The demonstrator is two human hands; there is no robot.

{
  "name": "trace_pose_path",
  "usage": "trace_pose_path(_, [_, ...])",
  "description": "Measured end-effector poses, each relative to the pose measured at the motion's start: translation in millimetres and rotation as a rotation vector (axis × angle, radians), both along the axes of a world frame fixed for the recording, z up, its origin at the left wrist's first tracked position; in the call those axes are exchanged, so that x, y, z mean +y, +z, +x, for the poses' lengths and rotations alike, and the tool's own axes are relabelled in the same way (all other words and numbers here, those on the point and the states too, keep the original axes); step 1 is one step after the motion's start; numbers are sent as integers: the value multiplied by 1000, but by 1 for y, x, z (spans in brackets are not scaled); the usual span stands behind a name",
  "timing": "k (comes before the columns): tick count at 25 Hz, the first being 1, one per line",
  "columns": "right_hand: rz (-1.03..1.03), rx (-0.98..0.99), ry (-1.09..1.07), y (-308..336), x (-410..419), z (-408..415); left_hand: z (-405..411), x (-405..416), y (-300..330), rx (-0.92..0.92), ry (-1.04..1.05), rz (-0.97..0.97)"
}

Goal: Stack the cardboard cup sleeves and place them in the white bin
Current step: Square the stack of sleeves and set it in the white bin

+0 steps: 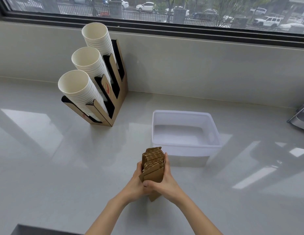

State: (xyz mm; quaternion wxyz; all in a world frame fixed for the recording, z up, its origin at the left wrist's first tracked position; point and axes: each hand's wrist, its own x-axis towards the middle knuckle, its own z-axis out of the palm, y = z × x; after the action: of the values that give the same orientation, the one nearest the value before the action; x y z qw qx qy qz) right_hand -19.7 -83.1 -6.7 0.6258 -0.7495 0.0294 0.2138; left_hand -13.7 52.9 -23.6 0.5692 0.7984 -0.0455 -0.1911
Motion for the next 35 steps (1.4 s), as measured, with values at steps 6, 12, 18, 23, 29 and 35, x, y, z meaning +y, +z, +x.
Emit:
trace_pose_path(6, [-43, -51, 13, -1, -7, -4, 3, 1, 5, -69, -11, 94])
trace_pose_path(12, [8, -105, -115, -4, -7, 0, 4, -3, 15, -83, 1, 8])
trace_pose_path(18, [27, -116, -118, -12, -12, -5, 0, -1, 7, -42, -121, 6])
trace_pose_path(23, [-34, -122, -72, -12, -18, -6, 1, -7, 2, -125, -100, 100])
trace_pose_path(29, [-67, -199, -49, -8, -26, -5, 9, 5, 4, -124, -142, 93])
trace_pose_path(35, [-79, -223, -61, -8, -21, -1, 5, -2, 6, -126, -116, 8])
